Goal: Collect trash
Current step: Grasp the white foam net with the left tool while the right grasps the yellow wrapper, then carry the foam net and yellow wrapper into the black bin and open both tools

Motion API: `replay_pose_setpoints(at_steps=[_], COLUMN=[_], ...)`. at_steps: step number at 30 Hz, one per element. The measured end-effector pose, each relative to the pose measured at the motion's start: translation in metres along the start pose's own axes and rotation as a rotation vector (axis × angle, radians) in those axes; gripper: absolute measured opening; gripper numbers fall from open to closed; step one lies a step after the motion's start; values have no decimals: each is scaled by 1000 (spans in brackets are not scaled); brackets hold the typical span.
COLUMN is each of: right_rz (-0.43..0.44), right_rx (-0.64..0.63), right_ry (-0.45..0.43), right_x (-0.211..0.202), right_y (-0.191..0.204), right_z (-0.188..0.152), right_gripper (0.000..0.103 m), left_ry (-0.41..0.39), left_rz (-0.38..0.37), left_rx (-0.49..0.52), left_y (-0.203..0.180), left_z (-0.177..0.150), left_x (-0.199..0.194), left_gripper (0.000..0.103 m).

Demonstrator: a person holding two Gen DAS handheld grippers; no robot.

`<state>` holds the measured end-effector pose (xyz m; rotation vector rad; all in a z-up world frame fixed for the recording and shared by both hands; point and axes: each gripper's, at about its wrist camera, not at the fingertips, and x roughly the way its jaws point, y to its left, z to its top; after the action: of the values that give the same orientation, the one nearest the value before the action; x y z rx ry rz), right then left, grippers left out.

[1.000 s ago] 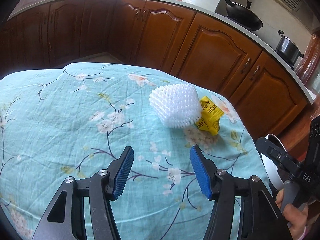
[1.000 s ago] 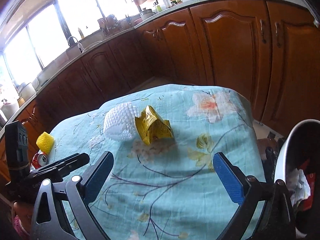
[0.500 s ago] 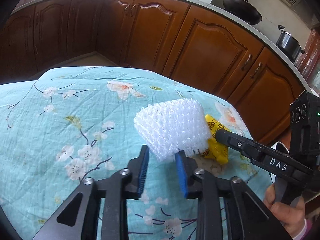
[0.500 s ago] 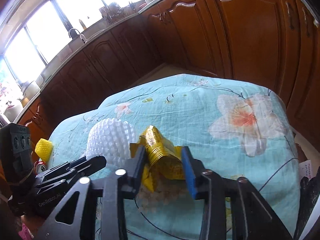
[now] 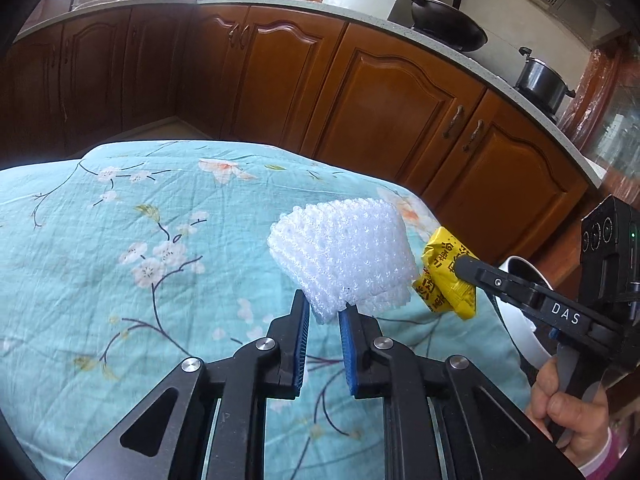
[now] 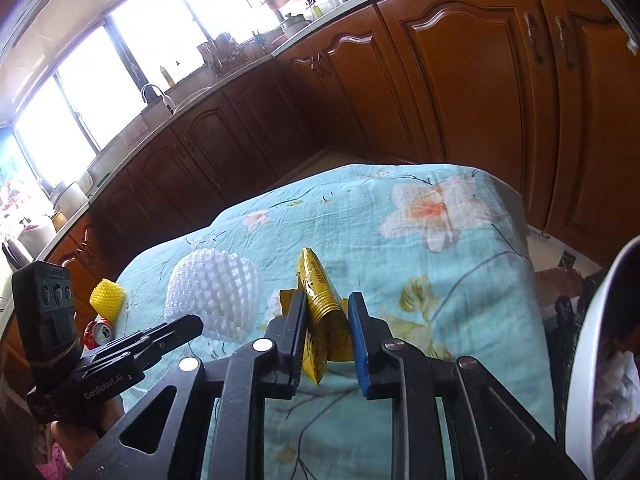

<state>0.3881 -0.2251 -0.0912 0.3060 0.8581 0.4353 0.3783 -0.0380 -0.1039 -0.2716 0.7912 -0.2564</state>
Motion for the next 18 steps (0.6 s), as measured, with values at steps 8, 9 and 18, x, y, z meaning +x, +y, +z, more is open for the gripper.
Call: replay_pose_setpoints(at_steps=[8, 9, 18], right_rz=[-41, -47, -108], right_rx=[45, 49, 83], right_ry=[-43, -48, -117], right_x=[-62, -68, -126], right_y=[-16, -17, -35], right_z=[-40, -44, -70], right_gripper=[21, 21, 21], left_ry=[13, 14, 47], left_rz=[-51, -57, -121], left_rx=[57, 63, 122], left_y=[-34, -38, -81], left_z=[-30, -34, -55], left_x=[-28, -32, -46], left_gripper=[14, 14, 14])
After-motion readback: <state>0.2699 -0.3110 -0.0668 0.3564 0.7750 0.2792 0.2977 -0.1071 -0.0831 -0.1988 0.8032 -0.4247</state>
